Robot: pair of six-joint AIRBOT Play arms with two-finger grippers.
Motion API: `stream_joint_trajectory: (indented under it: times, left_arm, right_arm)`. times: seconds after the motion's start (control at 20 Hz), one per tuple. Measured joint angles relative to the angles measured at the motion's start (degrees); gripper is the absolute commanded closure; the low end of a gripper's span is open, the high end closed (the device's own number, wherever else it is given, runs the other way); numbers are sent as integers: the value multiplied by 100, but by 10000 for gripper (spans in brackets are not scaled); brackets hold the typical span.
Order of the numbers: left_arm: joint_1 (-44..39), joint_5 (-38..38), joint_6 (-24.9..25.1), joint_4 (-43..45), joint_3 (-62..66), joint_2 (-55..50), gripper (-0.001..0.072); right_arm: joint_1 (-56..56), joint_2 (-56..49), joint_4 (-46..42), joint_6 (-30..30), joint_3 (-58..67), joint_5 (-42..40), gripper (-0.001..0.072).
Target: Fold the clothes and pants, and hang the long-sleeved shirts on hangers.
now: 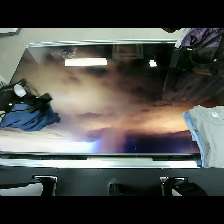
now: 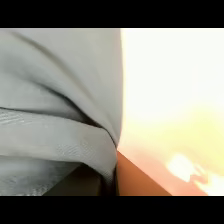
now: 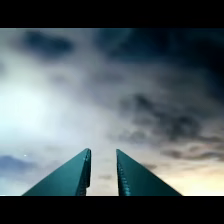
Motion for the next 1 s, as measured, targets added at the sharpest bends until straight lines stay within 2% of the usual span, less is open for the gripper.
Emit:
stream_joint_trajectory:
  times: [0.1,0.25,0.55,0.6,0.65,0.7,0.75,0.8,1.0]
  left_arm:
    - [-717,76,44,-555,83,87,692]
    - [-1897,444,46,-1215,260,140,693]
    - [-3912,1882,-748,-1786,378,-376,675]
    - [-4118,2057,-835,-1847,380,-538,609]
    - [-4258,2181,-925,-1906,385,-667,441]
    - [-4354,2288,-957,-1956,391,-767,213]
    - [-4380,2339,-968,-1987,391,-813,73]
    - [-4341,2345,-946,-2009,393,-811,73]
    - [-3630,1934,-153,-1912,398,-269,74]
  right_arm:
    - [0,48,-7,-2,0,114,461]
    - [0,186,-136,-26,0,236,461]
    - [0,540,-407,-74,2,455,460]
    - [0,570,-431,-127,2,562,460]
    - [0,592,-448,-179,0,708,460]
    - [0,605,-459,-227,0,844,456]
    - [0,616,-472,-278,-2,966,389]
    - [0,619,-474,-293,-2,1021,340]
    - [-13,409,-1051,-339,-4,1078,312]
